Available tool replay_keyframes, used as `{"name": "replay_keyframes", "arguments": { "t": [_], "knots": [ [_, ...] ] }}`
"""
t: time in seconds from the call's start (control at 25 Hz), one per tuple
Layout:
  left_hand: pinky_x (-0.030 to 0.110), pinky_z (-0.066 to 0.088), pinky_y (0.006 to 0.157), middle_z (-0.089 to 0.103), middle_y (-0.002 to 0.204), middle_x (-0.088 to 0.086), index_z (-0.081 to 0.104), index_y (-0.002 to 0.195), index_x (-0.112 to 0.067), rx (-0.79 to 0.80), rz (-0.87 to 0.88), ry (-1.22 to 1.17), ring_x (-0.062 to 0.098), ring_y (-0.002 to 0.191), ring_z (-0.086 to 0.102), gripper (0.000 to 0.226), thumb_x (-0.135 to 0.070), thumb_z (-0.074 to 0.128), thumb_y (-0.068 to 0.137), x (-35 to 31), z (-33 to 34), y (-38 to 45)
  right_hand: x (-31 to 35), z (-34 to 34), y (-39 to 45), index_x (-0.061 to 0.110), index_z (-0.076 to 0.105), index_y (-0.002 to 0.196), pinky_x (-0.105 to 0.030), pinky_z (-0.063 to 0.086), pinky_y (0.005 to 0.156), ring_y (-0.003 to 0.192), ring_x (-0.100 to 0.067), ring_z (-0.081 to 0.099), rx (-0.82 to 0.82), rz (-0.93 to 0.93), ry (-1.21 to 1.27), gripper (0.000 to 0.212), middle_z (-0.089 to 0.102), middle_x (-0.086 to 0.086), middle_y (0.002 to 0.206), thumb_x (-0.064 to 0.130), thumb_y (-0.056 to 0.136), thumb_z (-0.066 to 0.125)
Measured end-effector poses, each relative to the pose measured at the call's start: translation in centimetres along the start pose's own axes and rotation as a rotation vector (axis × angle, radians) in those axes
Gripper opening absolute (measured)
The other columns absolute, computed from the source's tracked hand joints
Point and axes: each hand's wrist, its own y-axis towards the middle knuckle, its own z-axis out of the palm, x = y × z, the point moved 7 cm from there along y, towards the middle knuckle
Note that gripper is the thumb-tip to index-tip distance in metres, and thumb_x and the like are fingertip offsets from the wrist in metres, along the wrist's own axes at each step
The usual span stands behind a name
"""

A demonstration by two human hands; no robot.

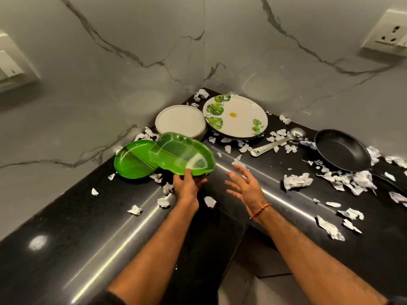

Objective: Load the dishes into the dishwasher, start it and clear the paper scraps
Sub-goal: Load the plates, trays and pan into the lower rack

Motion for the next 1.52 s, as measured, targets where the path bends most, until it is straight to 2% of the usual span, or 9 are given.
{"name": "replay_keyframes", "arguments": {
  "t": [0.12, 0.28, 0.4, 0.84, 1.0, 1.08, 1.24, 1.36, 1.52],
  "knots": [
    [0.029, 0.050, 0.055, 0.070, 0.092, 0.011, 0.062, 0.107, -0.013, 0.253, 0.062, 0.219, 0.025, 0.078, 0.064, 0.013, -0.006, 0.056, 0.098, 4.7, 3.0, -8.2, 1.6, -3.8, -2.5, 0.023, 0.056, 0.120, -0.040, 0.057, 0.077, 0.091, -0.021, 0.069, -0.153, -0.116, 0.104, 0.026, 0.075, 0.004, 0.097, 0.013, 0.096, 0.059],
    [0.029, 0.051, 0.051, 0.075, 0.096, 0.006, 0.065, 0.103, -0.019, 0.608, 0.061, 0.486, 0.023, 0.079, 0.069, 0.008, -0.017, 0.065, 0.096, 9.7, 6.7, -18.2, 2.0, -14.3, -8.5, 0.019, 0.065, 0.102, -0.043, 0.055, 0.088, 0.093, -0.026, 0.067, -0.449, -0.232, 0.082, 0.022, 0.071, -0.005, 0.097, -0.001, 0.093, 0.057],
    [0.035, 0.058, 0.051, 0.072, 0.108, 0.010, 0.057, 0.112, -0.018, 0.734, 0.009, 0.564, 0.023, 0.079, 0.072, 0.019, -0.024, 0.066, 0.096, 12.7, 8.8, -25.1, -0.3, -23.6, -17.0, 0.011, 0.064, 0.107, -0.046, 0.053, 0.089, 0.092, -0.028, 0.066, -0.589, -0.227, 0.166, 0.022, 0.071, -0.011, 0.101, -0.004, 0.093, 0.056],
    [0.030, 0.051, 0.038, 0.062, 0.082, 0.012, 0.054, 0.121, -0.019, 1.232, -0.077, 0.981, 0.022, 0.046, 0.062, 0.019, -0.014, 0.047, 0.103, 31.7, 7.6, -52.6, -18.1, -43.1, -52.0, 0.011, 0.062, 0.105, -0.011, 0.049, 0.070, 0.067, 0.010, 0.061, -1.127, -0.134, 0.193, 0.025, 0.066, 0.004, 0.087, -0.007, 0.088, 0.064],
    [0.028, 0.051, 0.037, 0.065, 0.074, 0.009, 0.052, 0.127, -0.018, 1.342, -0.254, 1.167, 0.018, 0.044, 0.063, 0.026, -0.010, 0.046, 0.104, 39.0, 4.3, -58.3, -25.8, -46.3, -60.1, 0.011, 0.064, 0.108, -0.027, 0.049, 0.075, 0.077, -0.009, 0.061, -1.345, -0.028, 0.322, 0.029, 0.064, -0.007, 0.090, -0.009, 0.088, 0.061],
    [0.031, 0.054, 0.042, 0.069, 0.077, 0.011, 0.050, 0.130, -0.017, 1.371, -0.372, 1.255, 0.023, 0.050, 0.067, 0.027, -0.009, 0.047, 0.104, 42.5, 3.0, -59.1, -29.4, -46.7, -61.7, 0.018, 0.065, 0.103, -0.030, 0.049, 0.074, 0.083, -0.022, 0.059, -1.385, 0.057, 0.316, 0.031, 0.063, -0.011, 0.093, -0.008, 0.088, 0.059],
    [0.036, 0.059, 0.050, 0.071, 0.098, 0.018, 0.046, 0.134, -0.010, 1.403, -0.534, 1.435, 0.031, 0.060, 0.072, 0.029, -0.010, 0.044, 0.105, 48.6, 1.5, -59.0, -33.9, -45.1, -62.0, 0.022, 0.066, 0.111, -0.025, 0.049, 0.082, 0.096, -0.017, 0.060, -1.346, 0.217, 0.236, 0.017, 0.064, -0.002, 0.104, 0.021, 0.094, 0.065],
    [0.035, 0.060, 0.050, 0.067, 0.094, 0.021, 0.047, 0.133, -0.007, 1.417, -0.586, 1.571, 0.030, 0.059, 0.070, 0.027, -0.010, 0.042, 0.106, 53.9, 0.8, -58.6, -37.1, -44.9, -61.2, 0.019, 0.067, 0.116, -0.030, 0.043, 0.103, 0.115, -0.020, 0.057, -1.261, 0.318, 0.067, 0.047, 0.062, -0.008, 0.119, 0.056, 0.089, 0.058],
    [0.034, 0.059, 0.046, 0.064, 0.084, 0.020, 0.044, 0.136, -0.001, 1.358, -0.554, 1.735, 0.024, 0.052, 0.069, 0.031, -0.013, 0.037, 0.109, 60.6, -0.1, -56.9, -41.2, -46.1, -60.2, 0.015, 0.063, 0.128, -0.020, 0.024, 0.113, 0.146, -0.023, 0.031, -1.097, 0.409, 0.028, 0.039, 0.047, -0.016, 0.144, 0.037, 0.097, 0.059]
  ]
}}
